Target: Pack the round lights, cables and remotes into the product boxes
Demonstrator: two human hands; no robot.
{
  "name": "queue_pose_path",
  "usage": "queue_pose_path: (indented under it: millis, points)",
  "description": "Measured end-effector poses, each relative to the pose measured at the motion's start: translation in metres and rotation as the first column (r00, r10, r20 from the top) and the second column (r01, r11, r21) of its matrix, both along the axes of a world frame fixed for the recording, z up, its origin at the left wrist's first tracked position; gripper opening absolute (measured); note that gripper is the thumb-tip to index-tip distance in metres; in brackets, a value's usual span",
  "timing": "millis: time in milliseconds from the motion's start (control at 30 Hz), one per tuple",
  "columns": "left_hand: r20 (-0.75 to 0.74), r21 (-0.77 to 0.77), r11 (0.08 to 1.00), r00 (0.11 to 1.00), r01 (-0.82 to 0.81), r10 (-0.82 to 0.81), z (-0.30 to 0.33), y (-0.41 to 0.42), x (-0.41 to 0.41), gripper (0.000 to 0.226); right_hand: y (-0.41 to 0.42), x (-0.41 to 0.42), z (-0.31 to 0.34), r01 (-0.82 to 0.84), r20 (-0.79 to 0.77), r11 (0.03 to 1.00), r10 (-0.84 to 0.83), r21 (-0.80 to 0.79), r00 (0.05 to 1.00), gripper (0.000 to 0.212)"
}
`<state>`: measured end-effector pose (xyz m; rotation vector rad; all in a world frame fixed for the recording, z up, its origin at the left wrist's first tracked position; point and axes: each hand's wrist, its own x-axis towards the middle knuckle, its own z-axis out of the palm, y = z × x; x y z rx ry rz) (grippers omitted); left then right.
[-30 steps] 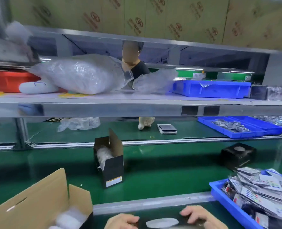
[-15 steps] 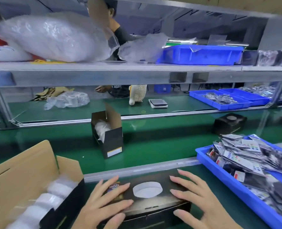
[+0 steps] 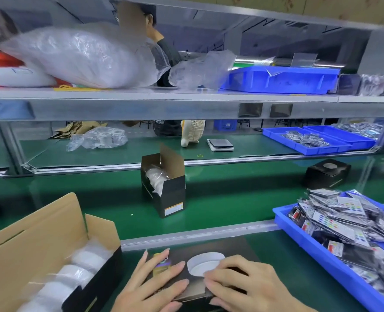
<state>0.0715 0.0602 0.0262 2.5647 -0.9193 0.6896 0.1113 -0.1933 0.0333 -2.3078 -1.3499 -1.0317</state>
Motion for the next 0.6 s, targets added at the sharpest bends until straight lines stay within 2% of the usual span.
queue_pose_path:
  millis: [67, 100, 133, 167, 200, 233, 267, 300, 333, 367, 400, 433, 467, 533, 567, 600]
  points:
    - [0.032, -0.045, 0.999, 0.999, 0.012, -0.011, 0.0, 0.0, -0.003, 0.054, 0.019, -0.001, 0.001, 0.044, -0.109, 0.994, -0.034, 0.097, 0.994, 0.037]
    - [0.04, -0.075, 0.997, 0.999, 0.011, -0.008, -0.001, 0.0, -0.004, 0.053, 0.026, 0.002, -0.003, 0.104, -0.151, 0.973, -0.074, 0.204, 0.986, 0.04]
    - [-0.029, -0.089, 0.996, 0.999, 0.016, -0.018, 0.0, 0.001, -0.003, 0.052, 0.028, 0.002, -0.009, 0.175, -0.201, 0.934, -0.115, 0.311, 0.973, 0.058]
    - [-0.076, -0.13, 0.991, 0.997, 0.014, -0.024, -0.001, 0.002, 0.0, 0.053, 0.024, 0.005, -0.013, 0.248, -0.234, 0.861, -0.156, 0.443, 0.96, 0.068]
    - [-0.146, -0.153, 0.988, 0.988, 0.027, -0.049, 0.0, 0.002, 0.002, 0.054, 0.023, 0.007, -0.014, 0.236, -0.284, 0.837, -0.101, 0.494, 0.953, 0.064]
    - [-0.174, -0.139, 0.99, 0.983, 0.027, -0.051, 0.001, 0.002, 0.006, 0.054, 0.018, 0.014, -0.017, 0.196, -0.339, 0.924, -0.078, 0.33, 0.937, 0.045]
    - [-0.135, -0.103, 0.995, 0.99, 0.016, -0.03, 0.002, 0.001, 0.009, 0.05, 0.018, 0.016, -0.011, 0.125, -0.41, 0.976, -0.042, 0.178, 0.911, 0.03]
    - [-0.091, -0.06, 0.998, 0.995, 0.023, -0.028, 0.001, -0.002, 0.014, 0.047, 0.018, 0.016, -0.005, 0.203, -0.398, 0.973, -0.146, 0.106, 0.906, 0.042]
    - [-0.073, -0.05, 0.999, 0.997, 0.01, -0.014, 0.0, -0.007, 0.018, 0.045, 0.011, 0.014, 0.0, 0.249, -0.442, 0.948, -0.14, 0.197, 0.886, 0.046]
    - [-0.023, -0.09, 0.996, 1.0, -0.015, 0.013, -0.006, -0.014, 0.024, 0.044, 0.013, 0.019, 0.0, 0.296, -0.53, 0.93, -0.14, 0.22, 0.836, 0.033]
    - [0.021, -0.152, 0.987, 0.999, -0.046, 0.05, -0.009, -0.023, 0.033, 0.046, 0.019, 0.026, 0.005, 0.338, -0.514, 0.931, -0.224, 0.139, 0.828, 0.023]
    - [-0.002, -0.185, 0.981, 0.999, -0.05, 0.05, -0.011, -0.032, 0.043, 0.051, 0.014, 0.035, 0.01, 0.388, -0.453, 0.921, -0.337, 0.021, 0.825, 0.026]
    - [-0.088, -0.183, 0.982, 0.995, -0.054, 0.039, -0.013, -0.043, 0.049, 0.055, 0.005, 0.047, 0.019, 0.416, -0.375, 0.904, -0.421, -0.099, 0.826, 0.019]
    - [-0.066, -0.286, 0.953, 0.994, -0.099, 0.084, -0.011, -0.048, 0.062, 0.046, -0.011, 0.084, 0.032, 0.334, -0.323, 0.88, -0.442, -0.339, 0.837, 0.023]
    - [-0.049, -0.322, 0.937, 0.991, -0.133, 0.124, -0.006, -0.047, 0.064, 0.041, -0.019, 0.114, 0.04, 0.255, -0.382, 0.882, -0.411, -0.396, 0.828, 0.031]
    - [-0.053, -0.319, 0.934, 0.987, -0.159, 0.15, -0.004, -0.045, 0.069, 0.039, -0.023, 0.133, 0.046, 0.299, -0.24, 0.853, -0.427, -0.428, 0.872, 0.04]
